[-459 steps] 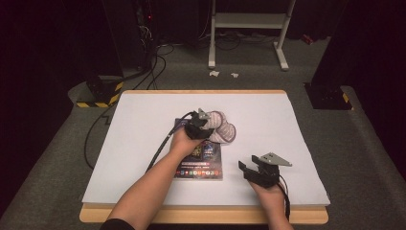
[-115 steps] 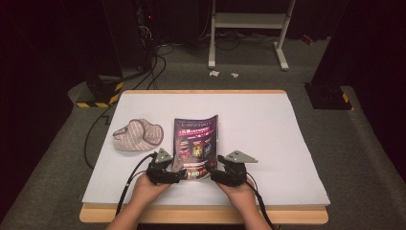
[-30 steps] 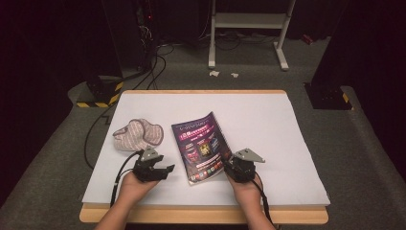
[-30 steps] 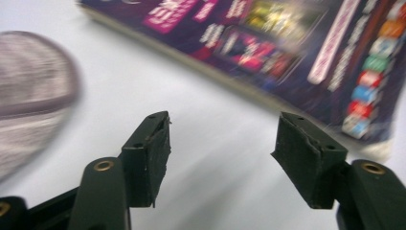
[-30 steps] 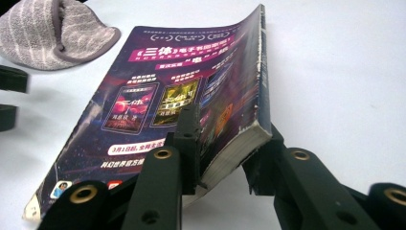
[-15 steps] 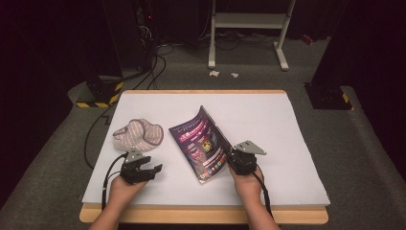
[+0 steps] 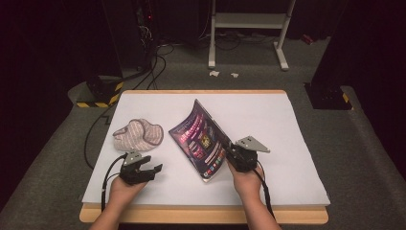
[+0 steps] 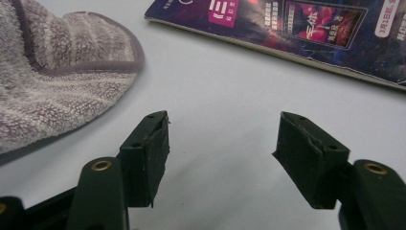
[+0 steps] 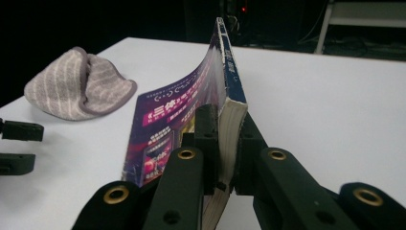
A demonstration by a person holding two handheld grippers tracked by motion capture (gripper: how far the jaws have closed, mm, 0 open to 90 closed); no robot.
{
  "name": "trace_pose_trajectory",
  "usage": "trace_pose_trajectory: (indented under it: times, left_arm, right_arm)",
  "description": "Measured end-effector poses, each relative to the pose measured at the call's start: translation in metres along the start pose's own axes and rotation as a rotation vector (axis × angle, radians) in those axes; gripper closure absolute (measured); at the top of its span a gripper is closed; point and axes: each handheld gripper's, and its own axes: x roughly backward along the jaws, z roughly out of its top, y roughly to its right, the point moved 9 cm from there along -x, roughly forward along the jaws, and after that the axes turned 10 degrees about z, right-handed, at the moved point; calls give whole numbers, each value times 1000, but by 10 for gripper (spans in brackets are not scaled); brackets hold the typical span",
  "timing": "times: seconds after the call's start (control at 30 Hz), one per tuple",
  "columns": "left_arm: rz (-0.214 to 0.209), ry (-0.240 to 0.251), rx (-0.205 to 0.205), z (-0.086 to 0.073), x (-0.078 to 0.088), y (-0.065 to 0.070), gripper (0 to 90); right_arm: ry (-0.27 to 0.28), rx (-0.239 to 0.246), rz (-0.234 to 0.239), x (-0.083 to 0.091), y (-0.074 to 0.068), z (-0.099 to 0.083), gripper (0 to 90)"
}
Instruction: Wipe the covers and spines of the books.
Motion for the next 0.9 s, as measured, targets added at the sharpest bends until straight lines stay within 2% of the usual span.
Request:
trace_pose_trajectory:
  times: [0.4,0.6,0.9]
  left_arm:
    - [19,33,7,3,2,-1,363]
    - [20,36,5,3,2,-1,365]
    - [21,44,8,4,2,-1,367]
  right_arm:
    - [77,45,10,9,-11,24,848]
    - [102,77,-3,13,-14,34,848]
    - [132,95,-19,19,-14,46,849]
